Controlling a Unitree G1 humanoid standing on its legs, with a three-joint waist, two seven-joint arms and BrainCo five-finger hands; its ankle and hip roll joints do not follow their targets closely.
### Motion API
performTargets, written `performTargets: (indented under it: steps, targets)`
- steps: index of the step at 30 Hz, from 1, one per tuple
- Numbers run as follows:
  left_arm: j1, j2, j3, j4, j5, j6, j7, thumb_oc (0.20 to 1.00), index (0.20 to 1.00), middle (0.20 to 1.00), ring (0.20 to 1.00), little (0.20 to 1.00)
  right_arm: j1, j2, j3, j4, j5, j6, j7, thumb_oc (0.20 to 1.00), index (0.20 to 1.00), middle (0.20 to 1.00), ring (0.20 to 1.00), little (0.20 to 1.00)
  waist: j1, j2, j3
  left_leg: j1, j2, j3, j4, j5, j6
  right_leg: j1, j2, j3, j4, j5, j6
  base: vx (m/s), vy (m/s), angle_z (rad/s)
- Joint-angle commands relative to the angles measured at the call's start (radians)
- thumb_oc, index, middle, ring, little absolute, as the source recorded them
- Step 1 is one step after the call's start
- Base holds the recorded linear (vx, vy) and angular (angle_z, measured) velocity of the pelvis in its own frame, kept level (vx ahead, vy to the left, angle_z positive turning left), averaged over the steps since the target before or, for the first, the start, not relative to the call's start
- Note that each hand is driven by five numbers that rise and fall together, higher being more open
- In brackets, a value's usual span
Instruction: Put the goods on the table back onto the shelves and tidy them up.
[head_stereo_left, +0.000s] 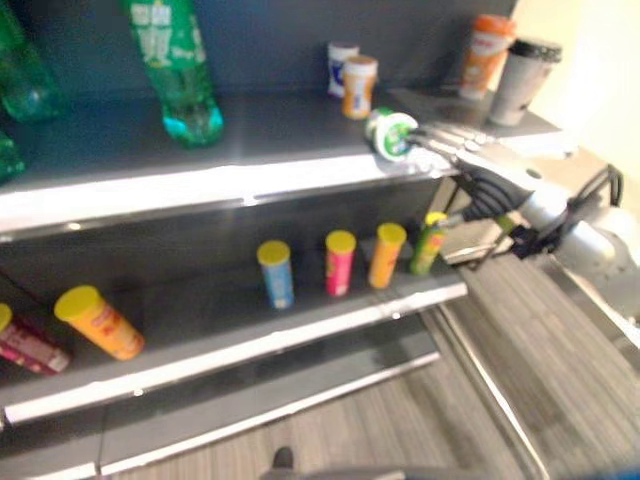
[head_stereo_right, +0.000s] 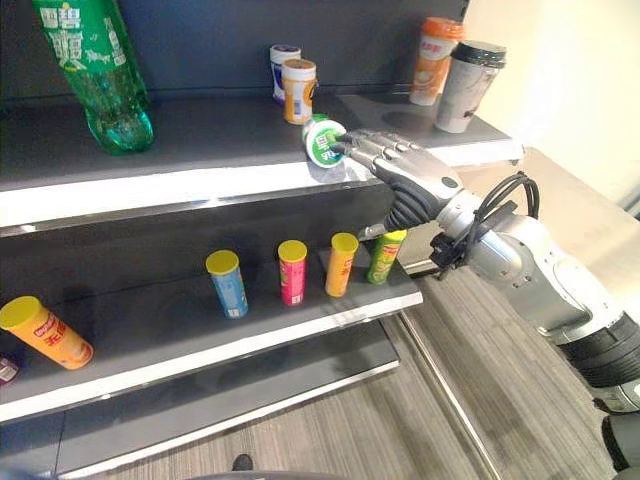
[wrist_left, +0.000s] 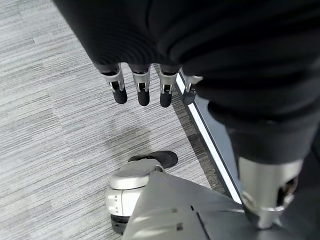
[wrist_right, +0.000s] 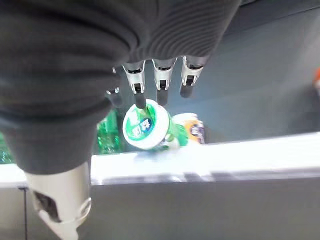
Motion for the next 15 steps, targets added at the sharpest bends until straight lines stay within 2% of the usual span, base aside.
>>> performTargets:
  steps: [1, 2, 3, 4, 6, 15]
  targets:
    - [-0.066, 0.014, -0.011, 0.054, 0.045, -0.008, 0.026, 1.000, 1.000, 1.000, 1.000, 1.000, -0.053, 0.017, -0.064, 0.015, -0.048, 0.022, -0.079, 1.000, 1.000, 1.000, 1.000, 1.000, 0.031, 0.030, -0.029, 0.016, 0.009, -0.017, 0.000, -0.086, -0.012, 0.007, 0.003, -0.020, 0.007, -0.027, 0.034, 0.01, 0.005, 0.03]
    - [-0.072, 0.013, -0.014, 0.050, 0.050, -0.004, 0.035, 1.000, 1.000, 1.000, 1.000, 1.000, -0.049, 0.054, -0.082, 0.022, -0.071, 0.036, -0.107, 1.000, 1.000, 1.000, 1.000, 1.000, 0.030, 0.032, -0.027, 0.017, 0.009, -0.016, 0.000, -0.087, -0.010, 0.007, 0.002, -0.020, 0.007, -0.028, 0.033, 0.00, 0.000, 0.00]
    - [-0.072, 0.014, -0.014, 0.050, 0.050, -0.004, 0.035, 1.000, 1.000, 1.000, 1.000, 1.000, -0.047, 0.055, -0.083, 0.022, -0.072, 0.036, -0.107, 1.000, 1.000, 1.000, 1.000, 1.000, 0.031, 0.031, -0.027, 0.017, 0.009, -0.016, 0.000, -0.087, -0.010, 0.008, 0.002, -0.020, 0.007, -0.028, 0.033, 0.00, 0.000, 0.00]
    - [-0.080, 0.013, -0.016, 0.049, 0.052, 0.002, 0.045, 1.000, 1.000, 1.000, 1.000, 1.000, -0.039, 0.108, -0.106, 0.022, -0.112, 0.058, -0.132, 1.000, 1.000, 1.000, 1.000, 1.000, 0.030, 0.034, -0.026, 0.019, 0.009, -0.015, 0.000, -0.090, -0.008, 0.008, 0.001, -0.022, 0.007, -0.028, 0.032, 0.00, 0.000, 0.00]
    - [-0.081, 0.014, -0.013, 0.048, 0.054, 0.005, 0.051, 1.000, 1.000, 1.000, 1.000, 1.000, -0.034, 0.137, -0.120, 0.020, -0.132, 0.068, -0.147, 1.000, 1.000, 1.000, 1.000, 1.000, 0.030, 0.036, -0.025, 0.019, 0.009, -0.014, 0.000, -0.091, -0.007, 0.007, 0.000, -0.023, 0.007, -0.028, 0.032, 0.00, 0.002, -0.02]
    - [-0.084, 0.016, -0.016, 0.045, 0.062, 0.006, 0.065, 1.000, 1.000, 1.000, 1.000, 1.000, -0.064, 0.201, -0.085, 0.033, -0.149, 0.081, -0.152, 1.000, 1.000, 1.000, 1.000, 1.000, 0.036, 0.037, -0.024, 0.023, 0.010, -0.007, 0.000, -0.094, -0.006, 0.008, -0.003, -0.023, 0.007, -0.028, 0.031, 0.00, 0.000, 0.00]
